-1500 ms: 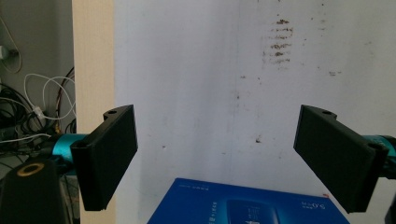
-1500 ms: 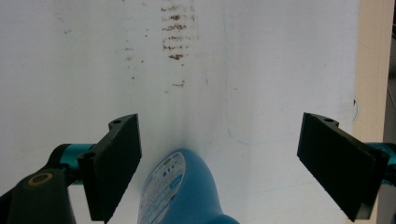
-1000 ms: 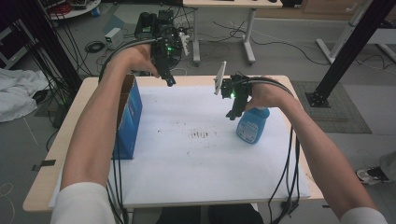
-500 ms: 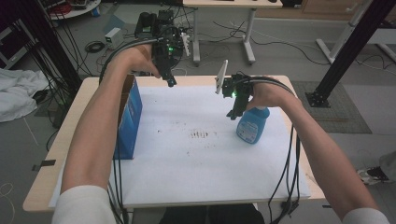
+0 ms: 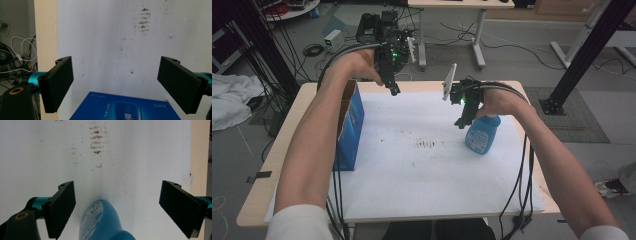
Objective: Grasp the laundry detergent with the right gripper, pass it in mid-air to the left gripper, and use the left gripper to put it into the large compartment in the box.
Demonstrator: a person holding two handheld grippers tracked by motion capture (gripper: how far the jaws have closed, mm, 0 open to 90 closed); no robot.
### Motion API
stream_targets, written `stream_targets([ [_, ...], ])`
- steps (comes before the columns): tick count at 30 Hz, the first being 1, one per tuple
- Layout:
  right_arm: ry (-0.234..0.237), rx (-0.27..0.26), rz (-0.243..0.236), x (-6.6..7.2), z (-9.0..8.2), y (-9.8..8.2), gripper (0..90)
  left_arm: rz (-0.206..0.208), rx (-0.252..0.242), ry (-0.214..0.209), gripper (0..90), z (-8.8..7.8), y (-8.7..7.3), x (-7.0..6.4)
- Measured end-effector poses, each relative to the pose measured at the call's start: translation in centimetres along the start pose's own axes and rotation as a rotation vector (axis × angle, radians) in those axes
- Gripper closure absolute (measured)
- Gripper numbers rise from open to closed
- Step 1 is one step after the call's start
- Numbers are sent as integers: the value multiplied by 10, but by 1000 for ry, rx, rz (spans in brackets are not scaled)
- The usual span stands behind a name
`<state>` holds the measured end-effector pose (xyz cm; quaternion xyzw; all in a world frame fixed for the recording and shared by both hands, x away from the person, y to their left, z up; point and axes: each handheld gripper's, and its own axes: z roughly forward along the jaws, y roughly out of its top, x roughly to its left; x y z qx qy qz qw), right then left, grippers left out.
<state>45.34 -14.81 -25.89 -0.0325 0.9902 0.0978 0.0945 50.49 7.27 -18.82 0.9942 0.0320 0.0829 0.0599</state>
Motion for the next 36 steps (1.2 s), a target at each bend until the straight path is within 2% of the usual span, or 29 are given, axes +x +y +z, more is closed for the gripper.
stream_targets([
  [1,-2,1,-11,0,0,0,129,4,2,-2,135,0,0,1],
  [2,-28,3,10,2,-1,0,129,1,-5,-3,136,1,0,1],
  [3,-6,-6,-15,1,-1,0,129,3,0,-5,135,1,0,2],
  [4,-3,-9,-7,3,-1,1,129,36,27,-2,135,0,1,5],
  [5,-3,-9,-7,3,-1,1,129,36,27,-2,135,0,1,5],
  [6,-16,-22,-41,1,-2,1,129,-20,-10,-6,135,4,0,2],
  [7,-10,0,-6,6,-5,1,129,-17,0,-7,135,3,0,2],
  [12,-17,8,11,13,-10,1,129,-16,-16,-5,135,4,1,-1],
  [15,-32,-8,15,17,-15,-1,129,0,-8,-6,135,4,1,-2],
  [17,-27,-21,7,20,-19,-2,129,-11,-14,-9,135,5,0,-2],
  [20,-28,-21,-15,30,-23,-3,129,-24,-11,-11,135,6,-3,-1],
  [24,-25,-22,-17,41,-24,-6,129,-28,-10,-11,135,6,-6,-1],
  [26,-47,-24,-12,47,-24,-8,129,-28,-12,-12,135,5,-8,-1],
  [28,-48,-25,-14,50,-25,-8,129,-37,-12,-12,135,5,-9,-1],
  [31,-38,-42,-1,63,-27,-10,129,-40,-8,-13,135,4,-10,-1],
  [36,-41,-42,9,77,-30,-12,129,-38,-8,-16,135,5,-10,-1],
])
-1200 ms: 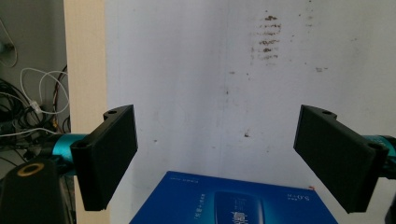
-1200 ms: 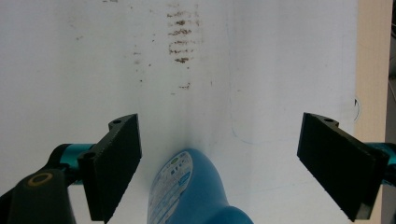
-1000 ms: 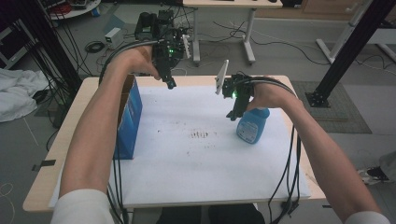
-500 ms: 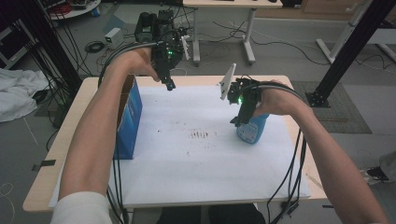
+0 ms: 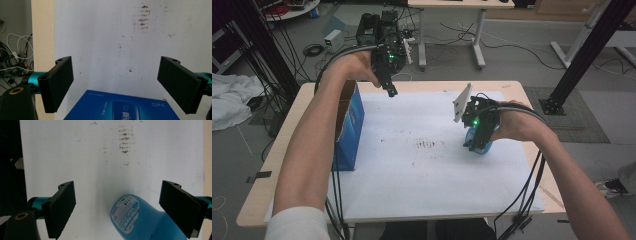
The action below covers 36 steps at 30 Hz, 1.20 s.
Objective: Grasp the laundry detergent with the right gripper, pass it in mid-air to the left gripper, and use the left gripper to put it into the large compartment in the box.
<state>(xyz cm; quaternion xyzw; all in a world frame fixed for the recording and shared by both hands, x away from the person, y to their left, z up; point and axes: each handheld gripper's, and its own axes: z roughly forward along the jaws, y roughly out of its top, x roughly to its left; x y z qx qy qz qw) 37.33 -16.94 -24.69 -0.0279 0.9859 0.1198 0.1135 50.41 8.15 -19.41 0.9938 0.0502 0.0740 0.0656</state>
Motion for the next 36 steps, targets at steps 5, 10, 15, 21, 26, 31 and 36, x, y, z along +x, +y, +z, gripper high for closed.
stream_targets([
  [5,-19,-54,106,11,-10,-8,129,-1,-2,0,135,0,0,0],
  [10,-4,-87,136,20,-19,-21,129,-4,-1,-2,135,0,-2,0],
  [15,6,-90,176,27,-23,-35,129,-7,-3,-4,135,1,-3,0],
  [21,-24,-105,236,31,-28,-54,129,-5,-1,-7,135,2,-2,1],
  [26,-45,-97,305,33,-30,-68,129,3,-2,-8,135,4,-1,3],
  [31,-61,-107,384,31,-31,-79,129,9,-4,-12,135,5,1,3],
  [36,-79,-130,471,26,-31,-95,129,-3,-5,-14,135,6,0,3],
])
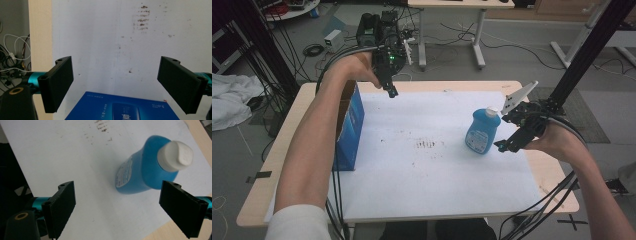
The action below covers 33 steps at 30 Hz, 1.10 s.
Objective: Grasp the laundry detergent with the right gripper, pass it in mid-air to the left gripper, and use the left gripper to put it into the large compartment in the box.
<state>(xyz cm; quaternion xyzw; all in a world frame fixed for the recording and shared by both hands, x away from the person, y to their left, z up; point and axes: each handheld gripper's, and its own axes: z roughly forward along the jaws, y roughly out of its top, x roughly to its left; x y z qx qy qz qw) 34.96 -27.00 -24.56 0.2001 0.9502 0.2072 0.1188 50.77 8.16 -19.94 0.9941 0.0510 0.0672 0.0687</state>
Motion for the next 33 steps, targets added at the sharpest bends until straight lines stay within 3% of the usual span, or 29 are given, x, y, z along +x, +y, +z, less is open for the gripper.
stream_targets([
  [4,-14,-2,33,-6,1,-5,129,0,4,0,135,0,-1,0],
  [8,-34,-11,121,-9,3,-10,129,3,7,-2,135,1,0,0],
  [9,-48,-47,94,-14,6,-13,129,3,4,-2,135,1,0,0],
  [11,-47,-58,103,-15,8,-15,129,4,6,-1,135,1,1,0],
  [12,-50,-50,151,-14,8,-16,129,4,6,-2,135,1,1,0],
  [14,-48,-54,157,-15,10,-18,129,4,6,-2,135,1,0,0],
  [16,-80,-92,133,-22,16,-22,129,8,1,0,135,2,0,1],
  [22,-95,-131,192,-27,23,-29,129,10,5,-2,135,3,-2,1],
  [23,-98,-141,195,-28,24,-31,129,-8,1,-4,135,4,-2,-1],
  [24,-89,-155,212,-30,27,-33,129,19,10,-2,135,4,-3,1],
  [33,-68,-202,249,-35,44,-42,129,16,9,-2,135,5,-3,1],
])
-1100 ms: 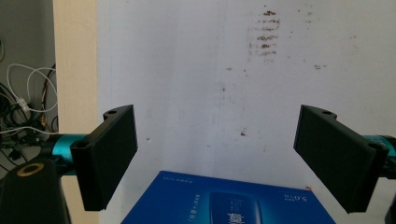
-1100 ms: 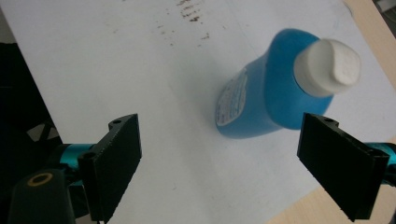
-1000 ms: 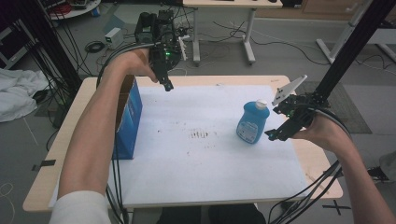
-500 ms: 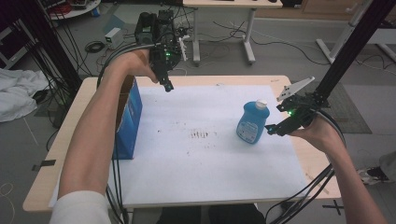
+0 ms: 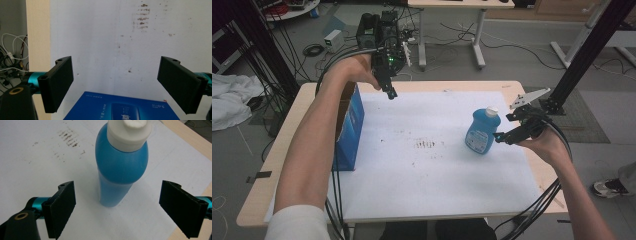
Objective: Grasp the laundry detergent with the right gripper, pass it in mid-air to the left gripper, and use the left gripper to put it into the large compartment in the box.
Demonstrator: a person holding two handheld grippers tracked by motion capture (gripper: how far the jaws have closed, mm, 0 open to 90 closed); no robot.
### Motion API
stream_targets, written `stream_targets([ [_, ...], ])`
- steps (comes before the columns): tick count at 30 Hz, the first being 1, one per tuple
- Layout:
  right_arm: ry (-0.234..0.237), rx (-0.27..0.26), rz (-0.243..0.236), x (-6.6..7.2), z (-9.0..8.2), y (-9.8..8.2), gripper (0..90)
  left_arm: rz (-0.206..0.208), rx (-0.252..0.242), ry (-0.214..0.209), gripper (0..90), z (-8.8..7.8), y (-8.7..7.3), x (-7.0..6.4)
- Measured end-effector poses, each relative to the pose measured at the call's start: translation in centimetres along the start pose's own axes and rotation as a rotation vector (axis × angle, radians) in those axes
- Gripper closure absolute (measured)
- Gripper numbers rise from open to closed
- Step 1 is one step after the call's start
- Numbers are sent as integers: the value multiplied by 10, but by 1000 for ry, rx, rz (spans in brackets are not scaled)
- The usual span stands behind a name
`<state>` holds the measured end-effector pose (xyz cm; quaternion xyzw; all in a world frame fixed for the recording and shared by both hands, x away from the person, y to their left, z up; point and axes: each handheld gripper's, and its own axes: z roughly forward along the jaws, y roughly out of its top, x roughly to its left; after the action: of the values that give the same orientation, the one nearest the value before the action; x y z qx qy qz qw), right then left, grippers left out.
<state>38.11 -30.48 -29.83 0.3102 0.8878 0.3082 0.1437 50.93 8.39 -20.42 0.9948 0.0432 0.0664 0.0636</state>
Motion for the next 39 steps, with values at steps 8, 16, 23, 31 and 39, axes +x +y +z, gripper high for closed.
stream_targets([
  [8,10,-26,37,-5,16,-8,129,4,-2,0,135,0,1,-1],
  [16,31,-56,51,-8,30,-13,128,4,8,-3,135,2,0,-2],
  [23,42,-66,83,-10,40,-14,129,-9,-5,-3,135,3,2,-3],
  [31,46,-79,70,-13,50,-14,128,-1,1,0,135,3,2,-3],
  [39,56,-79,77,-12,59,-16,128,-3,4,-5,135,3,1,-3],
])
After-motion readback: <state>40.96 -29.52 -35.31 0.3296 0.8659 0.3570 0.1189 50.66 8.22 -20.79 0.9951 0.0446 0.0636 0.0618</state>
